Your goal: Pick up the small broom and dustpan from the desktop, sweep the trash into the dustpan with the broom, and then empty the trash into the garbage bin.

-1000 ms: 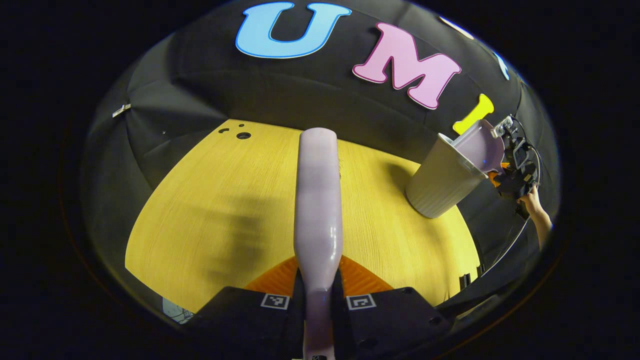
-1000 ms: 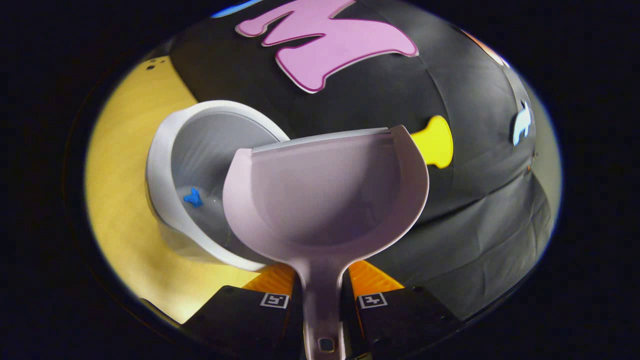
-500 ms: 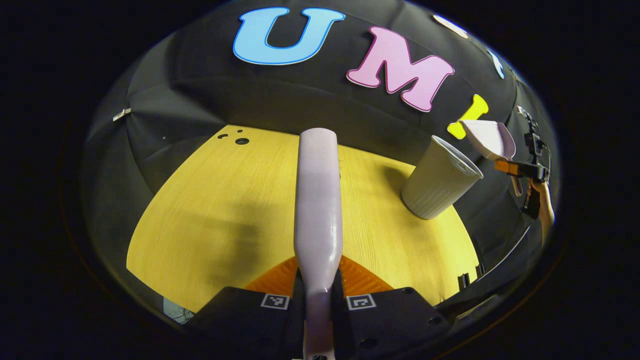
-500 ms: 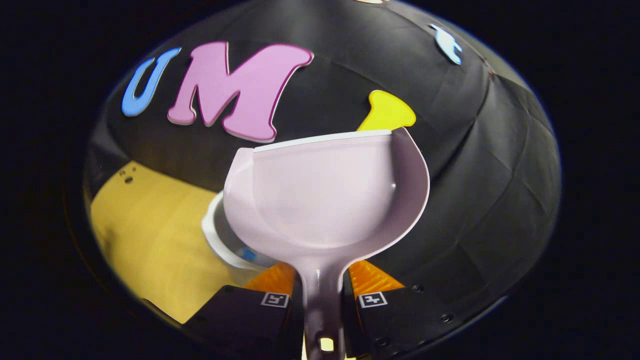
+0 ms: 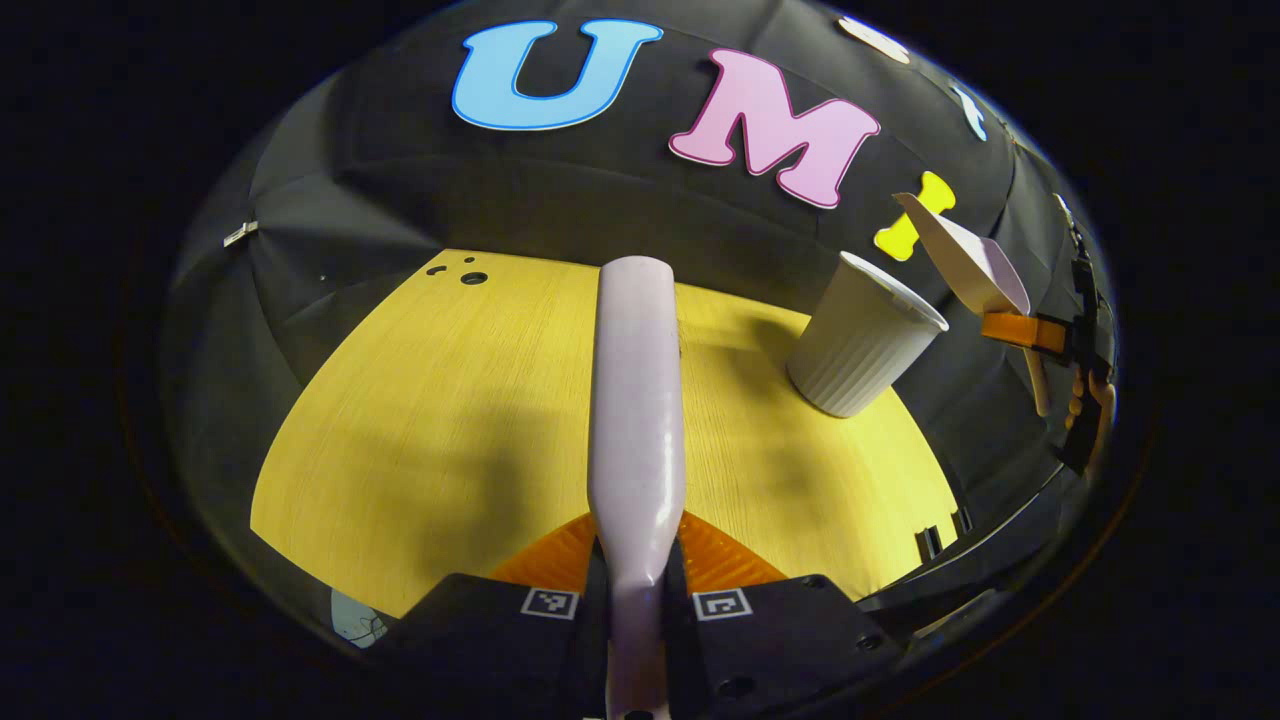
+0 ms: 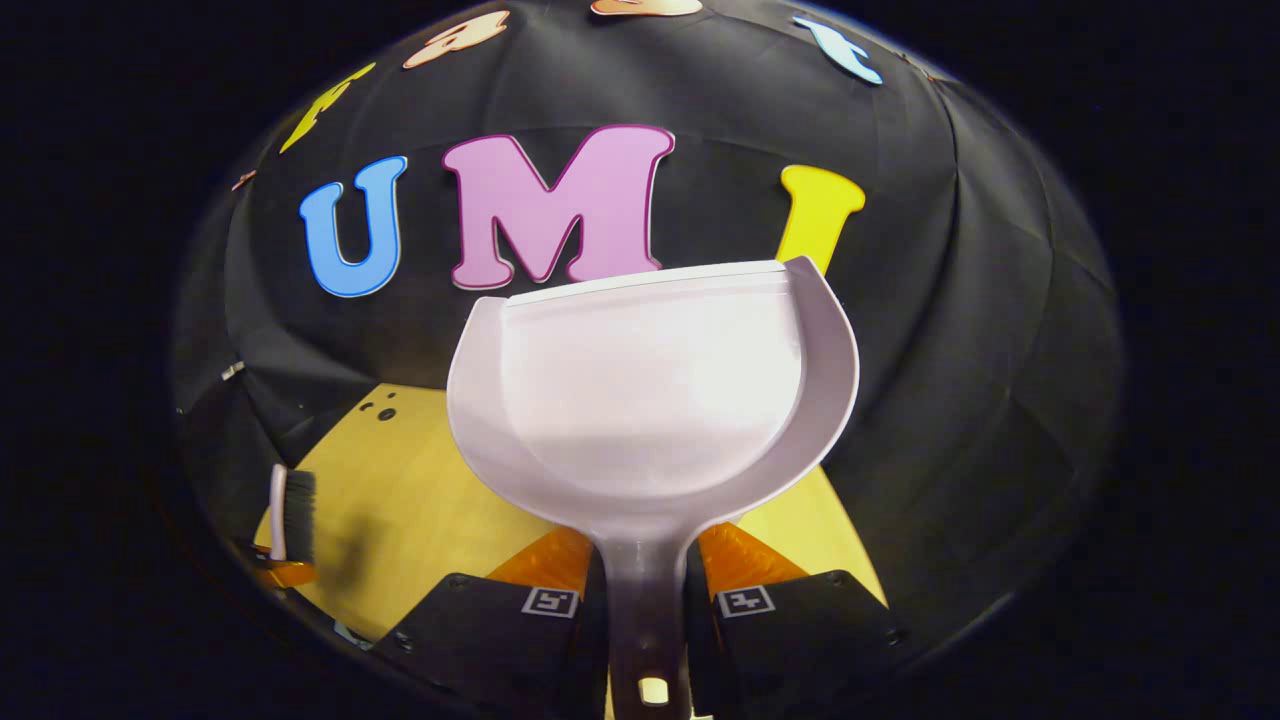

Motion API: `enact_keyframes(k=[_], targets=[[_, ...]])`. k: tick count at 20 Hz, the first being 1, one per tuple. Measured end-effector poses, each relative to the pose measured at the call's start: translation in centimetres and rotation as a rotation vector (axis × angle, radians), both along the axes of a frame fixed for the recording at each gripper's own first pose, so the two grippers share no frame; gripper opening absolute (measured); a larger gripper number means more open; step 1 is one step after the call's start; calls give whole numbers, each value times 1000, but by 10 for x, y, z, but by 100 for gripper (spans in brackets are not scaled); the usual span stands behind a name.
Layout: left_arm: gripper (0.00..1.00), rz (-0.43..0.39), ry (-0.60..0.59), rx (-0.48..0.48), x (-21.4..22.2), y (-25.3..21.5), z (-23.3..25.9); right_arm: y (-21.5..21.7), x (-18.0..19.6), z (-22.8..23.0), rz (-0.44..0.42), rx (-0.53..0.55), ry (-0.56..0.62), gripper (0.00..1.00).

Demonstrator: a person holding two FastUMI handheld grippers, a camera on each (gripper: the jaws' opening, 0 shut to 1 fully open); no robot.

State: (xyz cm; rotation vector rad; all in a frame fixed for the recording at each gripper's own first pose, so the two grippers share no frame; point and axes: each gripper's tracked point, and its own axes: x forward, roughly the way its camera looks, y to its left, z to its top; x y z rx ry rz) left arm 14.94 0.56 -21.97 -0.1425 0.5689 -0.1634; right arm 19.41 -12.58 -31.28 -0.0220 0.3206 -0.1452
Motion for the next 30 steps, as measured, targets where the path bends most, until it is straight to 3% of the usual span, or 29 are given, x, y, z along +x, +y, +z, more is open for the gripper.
enact_keyframes(k=[4,5,10,11,13,16,19,22,30], targets=[[24,2,43,12,-6,3,-16,3,-1,-19,68,7,100,36],[27,5,55,18,-5,5,-22,4,-1,-26,82,10,122,36],[27,28,149,54,14,15,-56,35,-15,-89,137,70,280,35],[24,32,171,68,20,17,-65,39,-19,-102,146,78,313,35],[31,30,212,108,33,20,-78,47,-19,-130,158,105,361,35],[24,26,263,189,54,22,-95,47,-28,-167,164,119,455,36],[28,32,304,270,63,15,-102,46,-27,-203,174,117,544,36],[27,26,355,284,62,8,-105,46,-20,-216,179,89,598,36],[26,-9,405,390,70,3,-117,52,-3,-232,185,141,660,37]])
